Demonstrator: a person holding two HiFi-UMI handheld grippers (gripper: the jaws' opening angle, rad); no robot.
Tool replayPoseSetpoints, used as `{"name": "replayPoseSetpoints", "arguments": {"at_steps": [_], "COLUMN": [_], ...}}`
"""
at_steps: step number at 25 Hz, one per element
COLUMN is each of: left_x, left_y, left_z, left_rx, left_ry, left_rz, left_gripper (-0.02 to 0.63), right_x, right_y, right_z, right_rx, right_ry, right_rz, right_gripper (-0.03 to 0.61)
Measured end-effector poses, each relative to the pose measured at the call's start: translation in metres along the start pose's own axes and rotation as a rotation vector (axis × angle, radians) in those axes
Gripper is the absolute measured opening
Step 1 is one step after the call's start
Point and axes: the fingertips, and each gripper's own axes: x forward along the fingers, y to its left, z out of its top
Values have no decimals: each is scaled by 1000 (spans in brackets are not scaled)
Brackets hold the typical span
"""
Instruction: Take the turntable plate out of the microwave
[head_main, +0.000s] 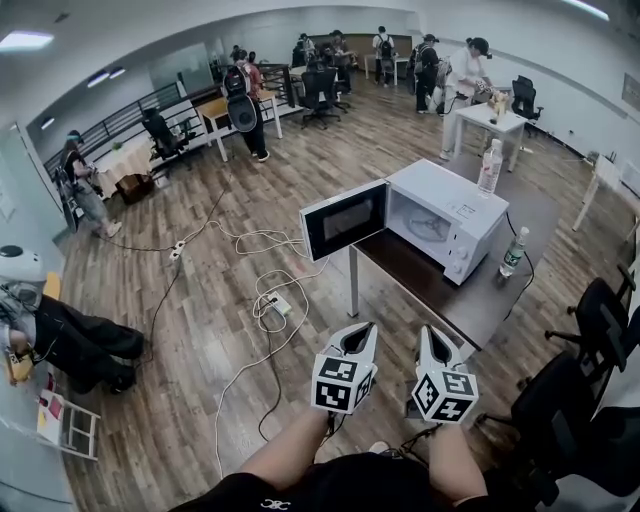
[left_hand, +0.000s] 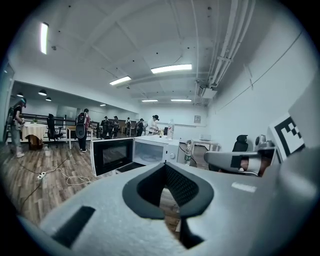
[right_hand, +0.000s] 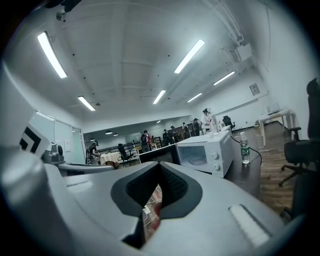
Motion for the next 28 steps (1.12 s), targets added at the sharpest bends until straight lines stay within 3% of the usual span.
{"name": "replayPoseSetpoints", "arguments": {"at_steps": [13,28], "left_x": [77,119], "left_y": [-27,-35], "left_z": [19,15], "left_rx": [13,1], "left_ry": [-25,-10], "left_rz": [13,31], "left_gripper": [9,9], "right_x": [33,54], "right_y": [-61,-93], "right_z": [25,27], "right_rx": [-53,-31], "right_ry": [-24,-4], "right_rz": [31,71], "right_gripper": [9,9]}}
